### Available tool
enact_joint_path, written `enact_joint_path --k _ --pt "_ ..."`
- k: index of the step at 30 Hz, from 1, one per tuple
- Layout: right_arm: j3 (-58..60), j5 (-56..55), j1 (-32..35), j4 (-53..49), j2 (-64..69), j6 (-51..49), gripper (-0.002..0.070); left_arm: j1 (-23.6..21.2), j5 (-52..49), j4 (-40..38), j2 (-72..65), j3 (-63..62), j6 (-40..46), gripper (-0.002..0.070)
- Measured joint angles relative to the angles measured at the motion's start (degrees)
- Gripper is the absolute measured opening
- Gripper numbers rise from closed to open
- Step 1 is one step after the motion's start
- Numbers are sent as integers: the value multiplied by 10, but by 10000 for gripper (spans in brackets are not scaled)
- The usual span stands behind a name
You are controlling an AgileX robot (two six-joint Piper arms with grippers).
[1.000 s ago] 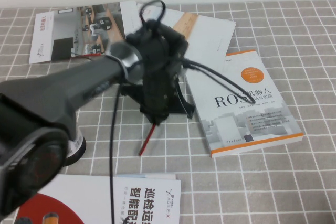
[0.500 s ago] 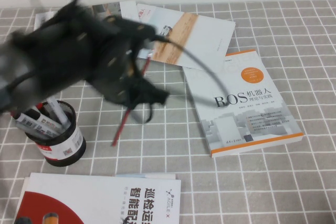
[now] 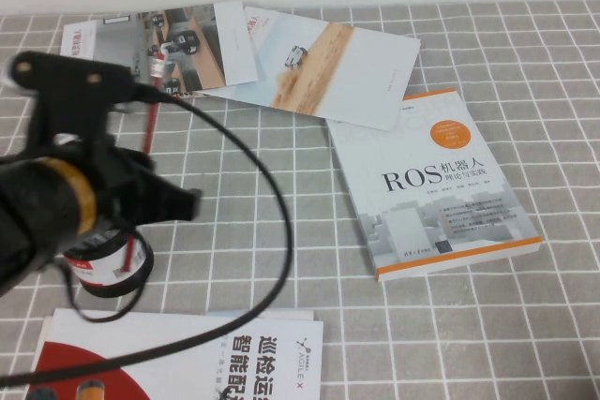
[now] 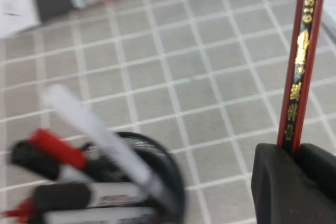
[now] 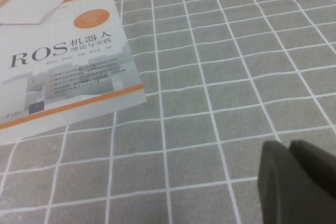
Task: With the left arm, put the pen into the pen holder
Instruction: Place the pen onto the pen holder
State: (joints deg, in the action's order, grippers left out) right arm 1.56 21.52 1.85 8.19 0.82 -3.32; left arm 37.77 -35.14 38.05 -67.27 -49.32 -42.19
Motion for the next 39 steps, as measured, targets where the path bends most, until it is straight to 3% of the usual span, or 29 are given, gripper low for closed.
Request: enact_joint_path --k 3,6,16,23,32,39 --pt "0 0 0 0 0 0 -15 0 -4 51 18 18 -49 22" --pt "0 0 0 0 0 0 -15 -9 7 51 28 30 -59 22" --pt "0 0 0 0 0 0 -15 -153 156 -228 39 72 210 22" --pt "0 0 0 0 0 0 -15 -217 343 -289 48 152 297 22" --pt "0 0 0 0 0 0 -15 -237 610 -291 30 237 358 22" --pt "0 0 0 0 0 0 -15 -237 672 -370 -16 250 408 22"
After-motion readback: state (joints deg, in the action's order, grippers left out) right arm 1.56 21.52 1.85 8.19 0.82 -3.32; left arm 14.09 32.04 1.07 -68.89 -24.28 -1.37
